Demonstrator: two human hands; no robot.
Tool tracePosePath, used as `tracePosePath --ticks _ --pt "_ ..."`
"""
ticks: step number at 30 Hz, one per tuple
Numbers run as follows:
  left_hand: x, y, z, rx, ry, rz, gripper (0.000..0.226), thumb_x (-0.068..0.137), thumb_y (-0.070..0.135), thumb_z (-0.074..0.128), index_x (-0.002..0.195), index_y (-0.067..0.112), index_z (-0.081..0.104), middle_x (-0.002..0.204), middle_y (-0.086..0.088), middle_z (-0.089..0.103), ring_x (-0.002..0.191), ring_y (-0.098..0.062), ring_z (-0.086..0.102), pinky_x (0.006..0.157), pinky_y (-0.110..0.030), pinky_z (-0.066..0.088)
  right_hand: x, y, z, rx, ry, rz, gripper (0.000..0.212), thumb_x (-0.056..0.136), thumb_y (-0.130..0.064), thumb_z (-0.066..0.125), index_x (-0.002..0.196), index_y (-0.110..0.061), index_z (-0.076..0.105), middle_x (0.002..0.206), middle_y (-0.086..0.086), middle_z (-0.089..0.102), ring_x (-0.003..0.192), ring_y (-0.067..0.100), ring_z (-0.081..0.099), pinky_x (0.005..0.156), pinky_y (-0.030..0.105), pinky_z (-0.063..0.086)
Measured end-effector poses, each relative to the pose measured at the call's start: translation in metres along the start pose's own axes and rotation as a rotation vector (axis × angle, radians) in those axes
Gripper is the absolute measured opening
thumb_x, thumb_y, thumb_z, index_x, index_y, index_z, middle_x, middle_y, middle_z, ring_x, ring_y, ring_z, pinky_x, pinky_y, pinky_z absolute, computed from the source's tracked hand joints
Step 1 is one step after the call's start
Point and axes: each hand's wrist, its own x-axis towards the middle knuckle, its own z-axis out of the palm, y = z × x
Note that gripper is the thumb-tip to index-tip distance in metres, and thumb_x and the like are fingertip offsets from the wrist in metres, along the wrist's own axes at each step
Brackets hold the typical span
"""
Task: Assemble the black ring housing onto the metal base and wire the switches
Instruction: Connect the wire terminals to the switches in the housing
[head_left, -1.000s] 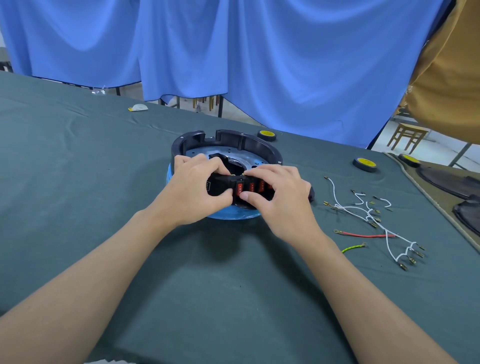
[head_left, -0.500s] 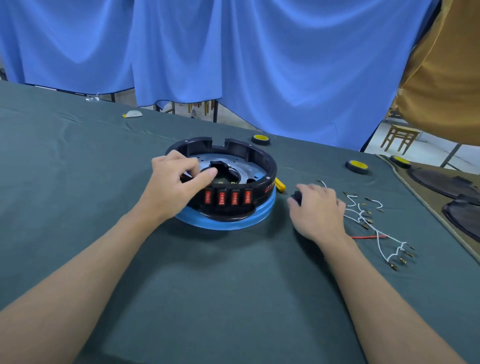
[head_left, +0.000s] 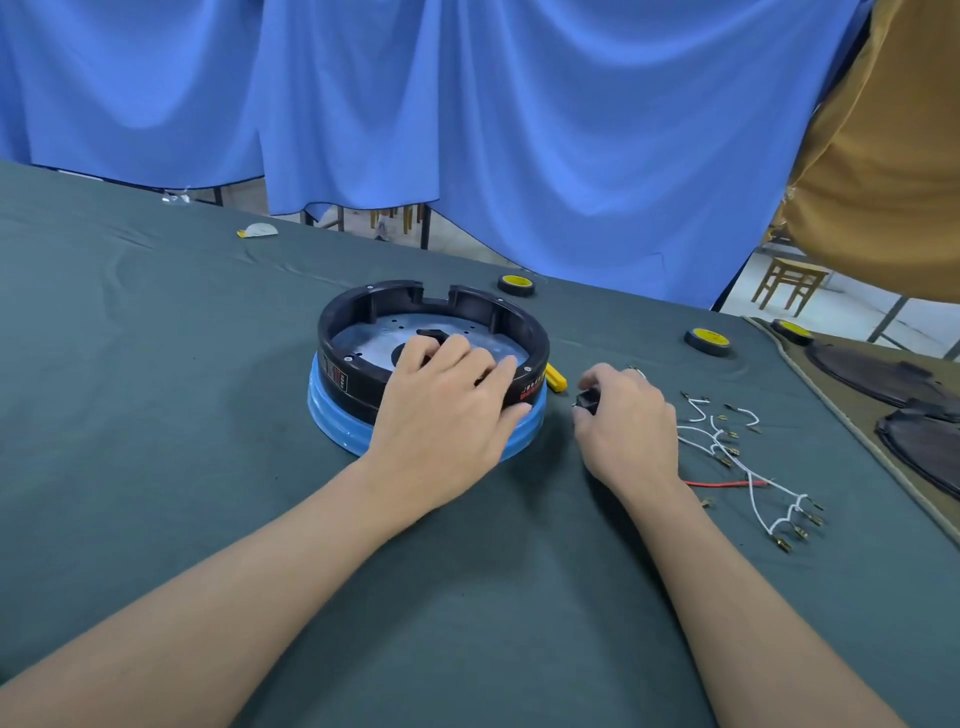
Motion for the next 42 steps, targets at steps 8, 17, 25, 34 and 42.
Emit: tracePosePath --ticks 8,17,25,34,42 --pt "0.000 -0.052 -0.017 -0.566 -0.078 -0.063 0.022 0.084 0.031 0.075 0.105 0.037 0.073 0.091 0.020 0.060 0.105 0.007 0.046 0.094 -0.019 0.017 0.000 -0.001 0.001 0.307 0.064 0.083 0.016 0.084 -0.020 0.068 0.099 -0.021 0.065 0.097 0.002 0.064 0.091 0.021 0.059 0.078 0.027 0.040" --pt "0.018 -0.008 -0.011 -0.068 -0.088 -0.084 0.048 0.094 0.056 0.032 0.098 0.019 0.063 0.093 0.004 0.067 0.092 -0.023 0.058 0.084 -0.038 0.036 0.000 -0.013 0.008 0.438 0.055 0.066 0.016 0.084 -0.022 0.069 0.099 -0.024 0.064 0.095 -0.001 0.064 0.089 0.018 0.057 0.079 0.025 0.038" --pt "0.010 -0.017 0.007 -0.146 0.135 -0.007 0.031 0.093 0.033 0.054 0.079 0.018 0.076 0.054 -0.002 0.059 0.056 -0.027 0.055 0.060 -0.032 0.039 0.000 -0.012 0.009 0.465 0.109 0.038 0.017 0.084 -0.020 0.069 0.100 -0.021 0.065 0.094 0.000 0.064 0.083 0.012 0.055 0.072 0.017 0.031" --pt "0.007 -0.057 -0.005 -0.271 0.196 -0.414 0.053 0.096 0.041 0.038 0.054 0.009 0.049 0.049 -0.002 0.048 0.063 -0.032 0.050 0.070 -0.040 0.039 -0.002 -0.012 0.003 0.564 0.165 0.088 0.018 0.086 -0.023 0.070 0.102 -0.018 0.065 0.094 -0.001 0.063 0.089 0.016 0.059 0.081 0.021 0.039" --pt "0.010 0.010 0.009 0.016 0.105 -0.079 0.057 0.096 0.050 0.041 0.126 0.007 0.063 0.092 -0.004 0.068 0.083 -0.024 0.065 0.069 -0.037 0.042 -0.004 -0.015 -0.002 0.588 0.170 0.017 0.024 0.083 -0.016 0.073 0.106 -0.017 0.066 0.095 0.001 0.060 0.087 0.016 0.062 0.089 0.035 0.049"
